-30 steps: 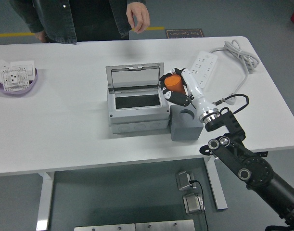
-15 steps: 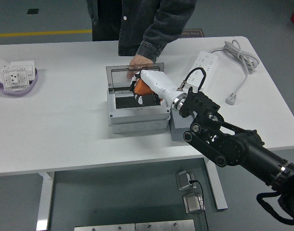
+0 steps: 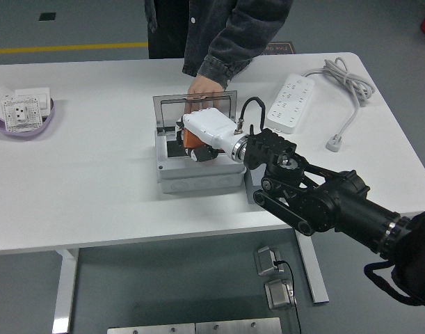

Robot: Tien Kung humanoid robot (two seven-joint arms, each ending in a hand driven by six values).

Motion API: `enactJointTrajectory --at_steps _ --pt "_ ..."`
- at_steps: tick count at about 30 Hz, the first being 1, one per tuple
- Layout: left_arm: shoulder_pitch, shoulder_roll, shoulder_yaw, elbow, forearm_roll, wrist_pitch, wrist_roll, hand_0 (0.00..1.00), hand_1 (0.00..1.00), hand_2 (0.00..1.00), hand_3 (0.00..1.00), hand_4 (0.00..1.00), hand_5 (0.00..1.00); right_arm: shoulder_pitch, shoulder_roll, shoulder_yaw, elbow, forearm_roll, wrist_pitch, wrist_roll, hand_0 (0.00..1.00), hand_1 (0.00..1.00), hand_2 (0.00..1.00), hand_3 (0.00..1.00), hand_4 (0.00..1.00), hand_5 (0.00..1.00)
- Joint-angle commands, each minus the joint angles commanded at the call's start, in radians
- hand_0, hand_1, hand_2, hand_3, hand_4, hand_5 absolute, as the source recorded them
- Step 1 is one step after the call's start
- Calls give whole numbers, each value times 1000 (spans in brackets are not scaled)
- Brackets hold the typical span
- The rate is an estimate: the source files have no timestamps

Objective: Pick up the cylinder from the cube,place it in the box,flap close box

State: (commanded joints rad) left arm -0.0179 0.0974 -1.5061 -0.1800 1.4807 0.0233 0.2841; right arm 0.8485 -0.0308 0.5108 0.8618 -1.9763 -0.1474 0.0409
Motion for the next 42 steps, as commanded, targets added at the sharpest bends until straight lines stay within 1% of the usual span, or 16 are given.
enactJointTrajectory --at_steps 4,5,10,11,16,17,20,22,24,28,29,32,34,35,38,42 --pt "-1 0 4 0 -1 -1 -2 693 685 686 809 735 369 3 0 -4 -3 -9 -13 16 552 601 674 712 387 85" --pt "-1 0 4 0 -1 -1 -2 693 685 686 809 735 370 3 0 -3 -3 -9 -15 18 762 724 790 906 825 244" --pt "0 2 4 0 1 -2 -2 693 685 686 809 735 370 1 -5 5 -4 5 -30 30 762 724 790 906 825 244" --pt "0 2 4 0 1 -2 -2 693 685 686 809 735 369 0 -6 6 -4 9 -31 31 808 762 816 958 896 297" --pt "1 0 5 0 0 -2 -2 693 685 686 809 735 369 -11 -19 21 8 54 -38 39 808 762 816 958 896 297" --pt "1 -1 5 0 -2 -2 -2 693 685 686 809 734 369 -14 -23 25 13 69 -39 42 813 768 816 954 936 336" --pt "3 -4 5 0 -3 -2 -2 693 685 686 809 734 369 -36 -44 49 50 131 -47 51 813 768 816 954 936 336" --pt "4 -5 7 0 -8 -1 -3 693 685 686 809 734 369 -54 -65 64 83 175 -51 58 813 768 816 954 936 336" --pt "6 -7 6 0 -11 -1 -3 693 685 686 809 734 369 -79 -101 84 129 233 -45 63 802 757 804 946 932 338" --pt "12 -8 4 0 -14 1 -2 693 685 686 809 734 369 -104 -170 123 227 342 -15 54 802 757 804 946 932 338" --pt "13 -8 3 0 -14 1 -2 693 685 686 809 734 370 -102 -179 131 247 362 -7 50 788 737 791 934 925 349" --pt "13 -8 0 0 -10 0 -1 693 685 686 809 734 370 -83 -193 156 297 409 18 37 788 737 791 934 925 349" --pt "12 -8 0 0 -9 0 -1 693 685 686 809 734 370 -63 -191 166 292 414 26 35 788 737 791 934 925 349" --pt "10 -7 0 0 -8 0 -2 693 686 687 809 734 369 -46 -185 170 274 413 31 37 751 695 757 881 833 359" --pt "4 -4 2 0 -6 -1 -3 693 686 687 809 734 369 3 -162 174 214 410 38 47 751 695 757 881 833 359" --pt "-1 1 3 0 1 -2 -2 693 686 686 809 734 369 69 -124 167 108 401 42 59 738 682 746 858 850 382"
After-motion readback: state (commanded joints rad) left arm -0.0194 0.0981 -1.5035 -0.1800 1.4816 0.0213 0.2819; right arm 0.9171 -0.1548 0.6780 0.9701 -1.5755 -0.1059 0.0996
